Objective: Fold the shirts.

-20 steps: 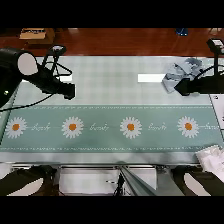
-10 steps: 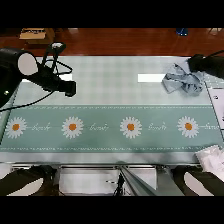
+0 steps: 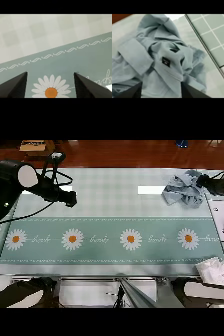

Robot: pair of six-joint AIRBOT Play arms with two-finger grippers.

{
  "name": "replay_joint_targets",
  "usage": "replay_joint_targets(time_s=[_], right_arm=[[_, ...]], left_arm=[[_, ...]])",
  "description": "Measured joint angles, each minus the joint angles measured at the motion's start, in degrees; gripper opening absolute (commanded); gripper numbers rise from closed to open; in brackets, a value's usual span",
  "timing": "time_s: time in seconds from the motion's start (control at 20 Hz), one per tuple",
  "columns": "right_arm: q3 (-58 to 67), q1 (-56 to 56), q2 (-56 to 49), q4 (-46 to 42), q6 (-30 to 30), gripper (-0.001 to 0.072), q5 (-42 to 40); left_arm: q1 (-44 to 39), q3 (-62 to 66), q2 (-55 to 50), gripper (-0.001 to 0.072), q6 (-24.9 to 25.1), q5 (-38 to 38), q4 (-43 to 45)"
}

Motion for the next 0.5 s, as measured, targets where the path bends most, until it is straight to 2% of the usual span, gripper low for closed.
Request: replay_joint_targets(time_s=[0.15,0.2,0.25,0.3,0.35,0.5], right_arm=[[0.35,-0.68,-5.62,0.63,0.39,0.0541,-2.69],[0.39,-0.79,-7.02,0.81,0.52,0.0514,-3.8],[0.42,-0.9,-8.39,0.85,0.59,0.0406,-5.05],[0.46,-0.96,-9.53,1.14,0.7,0.02,-6.21],[0.48,-1.01,-10.4,1.77,0.76,0.0027,-7.63],[0.48,-1.07,-10.93,4.26,0.94,0.0025,-12.24]], left_arm=[[0.0,0.0,0.0,0.072,0.0,0.15,0.0],[0.0,0.0,0.0,0.072,0.0,0.15,0.02],[0.0,0.0,-0.02,0.072,0.0,0.15,0.0],[0.0,0.0,0.0,0.072,0.0,0.15,0.02],[0.0,0.0,0.0,0.072,0.0,0.2,0.0],[0.0,0.15,0.0,0.072,0.37,0.2,0.02]])
